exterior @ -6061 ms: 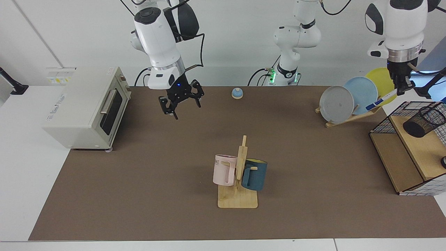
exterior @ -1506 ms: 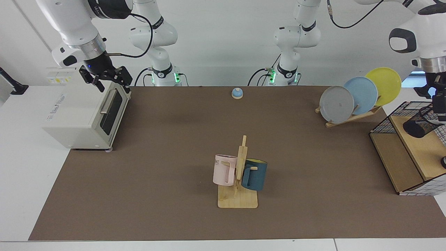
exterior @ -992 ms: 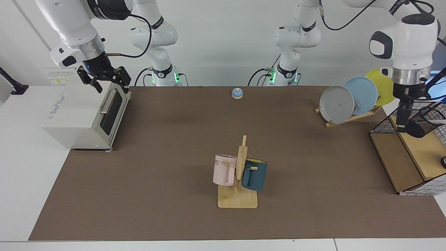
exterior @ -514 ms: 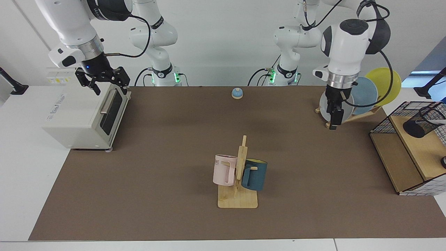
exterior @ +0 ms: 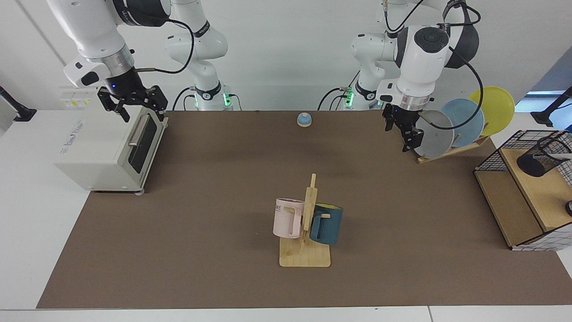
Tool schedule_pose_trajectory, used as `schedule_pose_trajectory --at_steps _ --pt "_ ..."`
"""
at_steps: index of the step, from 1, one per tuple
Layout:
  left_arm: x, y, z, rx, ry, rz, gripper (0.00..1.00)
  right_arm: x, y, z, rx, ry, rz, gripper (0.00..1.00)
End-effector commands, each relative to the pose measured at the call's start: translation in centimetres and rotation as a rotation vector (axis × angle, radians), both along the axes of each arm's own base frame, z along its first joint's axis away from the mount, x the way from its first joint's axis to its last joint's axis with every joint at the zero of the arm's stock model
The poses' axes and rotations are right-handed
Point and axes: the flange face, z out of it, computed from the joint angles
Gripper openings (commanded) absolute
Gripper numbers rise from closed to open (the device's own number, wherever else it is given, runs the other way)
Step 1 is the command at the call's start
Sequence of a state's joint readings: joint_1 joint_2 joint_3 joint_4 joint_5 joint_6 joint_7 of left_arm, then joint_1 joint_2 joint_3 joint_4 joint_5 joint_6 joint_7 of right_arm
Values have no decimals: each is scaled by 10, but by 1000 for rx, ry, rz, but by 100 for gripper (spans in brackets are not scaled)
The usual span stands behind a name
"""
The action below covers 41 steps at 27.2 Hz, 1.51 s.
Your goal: Put markers into pen holder
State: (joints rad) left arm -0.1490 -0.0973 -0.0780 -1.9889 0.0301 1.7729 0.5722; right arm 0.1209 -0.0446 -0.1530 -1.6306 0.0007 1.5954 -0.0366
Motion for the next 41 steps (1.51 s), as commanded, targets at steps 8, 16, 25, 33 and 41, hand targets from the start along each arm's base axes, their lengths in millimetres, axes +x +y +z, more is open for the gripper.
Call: schedule_pose_trajectory --at_steps 8,16,25,33,41 --pt "-8 18 -33 -34 63 414 100 -3 -1 0 2 -17 18 100" --pt "50 44 3 -46 -25 461 100 -3 -1 1 2 -18 18 100" --pt "64 92 36 -53 -104 643 100 -3 -1 1 2 -18 18 100" --pt "38 105 83 -49 -158 699 100 -2 -1 1 2 -20 18 100" --pt "18 94 109 -61 -151 702 100 -2 -1 1 2 -20 18 100"
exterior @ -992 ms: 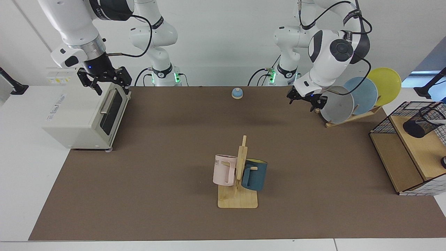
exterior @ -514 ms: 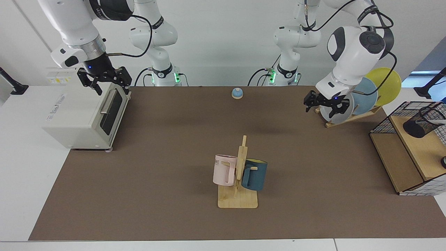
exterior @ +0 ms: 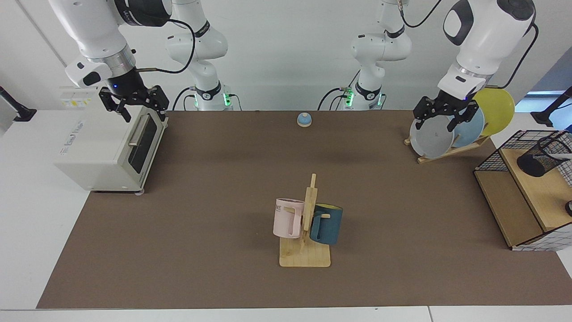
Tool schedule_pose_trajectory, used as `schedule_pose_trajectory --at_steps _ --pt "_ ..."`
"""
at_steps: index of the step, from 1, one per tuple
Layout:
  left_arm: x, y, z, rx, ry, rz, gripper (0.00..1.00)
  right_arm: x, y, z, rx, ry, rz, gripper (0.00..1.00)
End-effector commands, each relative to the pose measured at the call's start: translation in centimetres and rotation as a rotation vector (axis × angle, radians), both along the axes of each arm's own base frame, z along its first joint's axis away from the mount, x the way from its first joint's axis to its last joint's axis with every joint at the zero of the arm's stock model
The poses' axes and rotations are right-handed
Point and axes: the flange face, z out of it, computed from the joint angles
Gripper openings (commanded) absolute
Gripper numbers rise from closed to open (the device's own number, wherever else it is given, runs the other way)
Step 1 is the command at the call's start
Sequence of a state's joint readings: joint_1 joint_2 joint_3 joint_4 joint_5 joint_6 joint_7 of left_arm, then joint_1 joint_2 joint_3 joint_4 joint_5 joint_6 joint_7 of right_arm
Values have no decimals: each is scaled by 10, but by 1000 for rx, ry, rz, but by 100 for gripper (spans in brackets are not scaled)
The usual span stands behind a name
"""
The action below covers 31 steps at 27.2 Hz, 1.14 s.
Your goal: Put markers into pen holder
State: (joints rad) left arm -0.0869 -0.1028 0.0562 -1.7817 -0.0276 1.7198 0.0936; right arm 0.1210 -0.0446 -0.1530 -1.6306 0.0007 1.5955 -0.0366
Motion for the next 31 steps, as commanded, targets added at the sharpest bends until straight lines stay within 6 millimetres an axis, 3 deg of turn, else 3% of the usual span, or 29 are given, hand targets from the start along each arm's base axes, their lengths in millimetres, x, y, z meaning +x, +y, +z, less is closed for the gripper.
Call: schedule_pose_trajectory --at_steps 1,9,31 --pt "-12 -3 11 7 5 18 100 -2 -1 1 2 -20 18 100" --pt "-13 9 11 9 17 27 100 -2 -1 1 2 -20 18 100" --pt "-17 9 12 68 27 -101 100 -2 -1 1 2 -20 18 100"
